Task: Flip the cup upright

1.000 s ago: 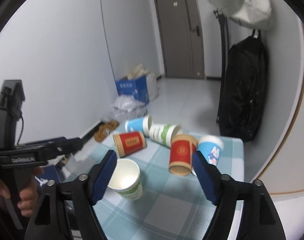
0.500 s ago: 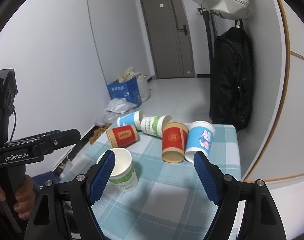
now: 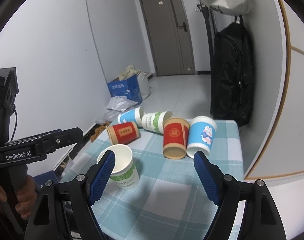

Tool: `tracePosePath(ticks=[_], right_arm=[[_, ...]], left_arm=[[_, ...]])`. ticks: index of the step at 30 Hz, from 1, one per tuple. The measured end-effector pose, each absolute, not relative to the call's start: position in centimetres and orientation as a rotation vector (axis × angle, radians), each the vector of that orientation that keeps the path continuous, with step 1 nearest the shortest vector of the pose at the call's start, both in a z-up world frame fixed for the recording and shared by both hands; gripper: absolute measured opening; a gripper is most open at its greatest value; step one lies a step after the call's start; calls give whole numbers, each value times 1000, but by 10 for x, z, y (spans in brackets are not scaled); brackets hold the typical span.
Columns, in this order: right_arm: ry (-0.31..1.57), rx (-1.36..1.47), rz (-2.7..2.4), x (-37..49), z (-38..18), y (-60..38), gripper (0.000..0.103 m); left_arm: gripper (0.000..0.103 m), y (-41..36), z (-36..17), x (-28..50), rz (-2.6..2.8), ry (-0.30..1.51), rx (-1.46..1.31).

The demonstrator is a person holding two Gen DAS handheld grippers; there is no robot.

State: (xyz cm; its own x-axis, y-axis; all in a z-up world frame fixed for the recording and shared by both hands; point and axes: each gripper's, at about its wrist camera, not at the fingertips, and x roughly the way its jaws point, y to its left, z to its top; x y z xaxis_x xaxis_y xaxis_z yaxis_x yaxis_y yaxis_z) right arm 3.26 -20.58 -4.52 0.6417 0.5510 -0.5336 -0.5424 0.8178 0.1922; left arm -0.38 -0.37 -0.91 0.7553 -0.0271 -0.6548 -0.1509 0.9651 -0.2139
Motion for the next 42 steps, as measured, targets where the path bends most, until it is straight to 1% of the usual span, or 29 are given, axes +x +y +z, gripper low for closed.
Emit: tracePosePath(ticks=[17, 31, 42], right_arm=[[636, 33, 619, 38, -47, -206, 81], [643, 45, 634, 37, -48, -206, 81], [653, 44, 639, 38, -49, -205, 81]], left_arm=[[90, -5, -12, -1, 48, 735, -276], [90, -1, -11, -2, 41, 731, -304], [90, -4, -6, -6, 54, 707, -271]])
